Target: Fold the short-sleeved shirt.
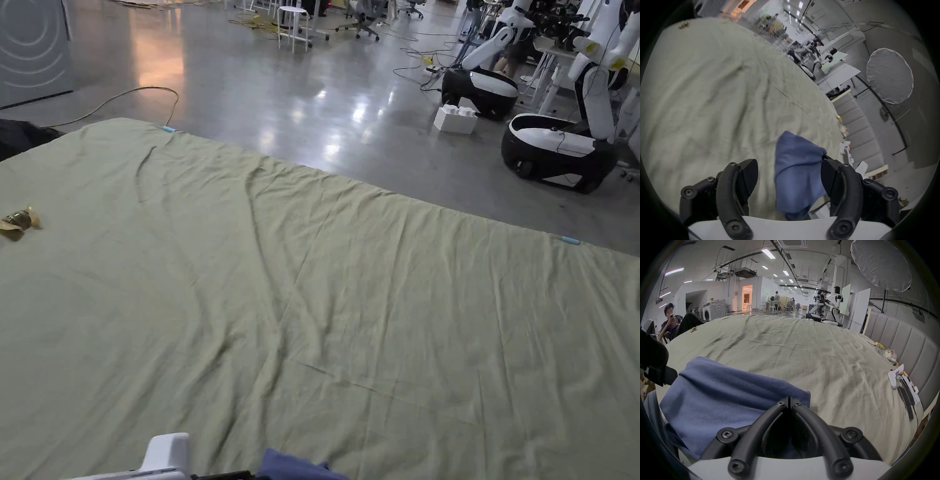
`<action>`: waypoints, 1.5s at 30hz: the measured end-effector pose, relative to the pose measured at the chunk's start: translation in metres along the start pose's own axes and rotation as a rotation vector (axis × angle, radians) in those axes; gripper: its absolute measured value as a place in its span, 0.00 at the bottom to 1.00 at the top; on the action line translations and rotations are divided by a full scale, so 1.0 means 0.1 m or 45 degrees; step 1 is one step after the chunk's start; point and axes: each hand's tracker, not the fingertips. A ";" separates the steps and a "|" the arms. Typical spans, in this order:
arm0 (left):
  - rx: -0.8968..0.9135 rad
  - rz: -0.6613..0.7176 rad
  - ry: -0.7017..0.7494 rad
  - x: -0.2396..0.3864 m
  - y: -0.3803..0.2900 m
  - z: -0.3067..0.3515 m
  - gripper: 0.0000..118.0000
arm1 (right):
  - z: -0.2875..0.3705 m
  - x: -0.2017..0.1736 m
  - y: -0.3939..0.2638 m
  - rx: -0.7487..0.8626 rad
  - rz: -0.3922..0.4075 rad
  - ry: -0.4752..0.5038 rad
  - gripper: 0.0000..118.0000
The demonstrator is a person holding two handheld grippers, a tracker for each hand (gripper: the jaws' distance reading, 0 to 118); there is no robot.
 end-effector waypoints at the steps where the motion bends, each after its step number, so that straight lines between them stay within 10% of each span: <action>1: -0.033 0.016 -0.004 -0.01 0.03 -0.08 0.69 | -0.01 0.02 -0.01 0.001 -0.008 0.002 0.03; 9: -0.251 0.139 -0.097 -0.16 0.12 -0.69 0.66 | -0.05 0.09 -0.07 0.008 -0.068 0.018 0.03; 13: -0.272 0.229 -0.173 -0.23 0.10 -0.83 0.41 | -0.04 0.09 -0.11 0.028 -0.061 0.015 0.03; 21: -0.224 0.332 -0.254 -0.42 -0.06 -0.79 0.22 | -0.05 0.10 -0.12 0.040 -0.069 0.018 0.03; 34: -0.233 0.313 -0.400 -0.23 0.61 -0.23 0.19 | 0.16 0.25 0.41 0.187 -0.060 0.020 0.03; 45: -0.130 0.232 -0.121 -0.88 1.63 1.00 0.19 | 0.26 0.90 1.48 0.417 -0.044 -0.117 0.03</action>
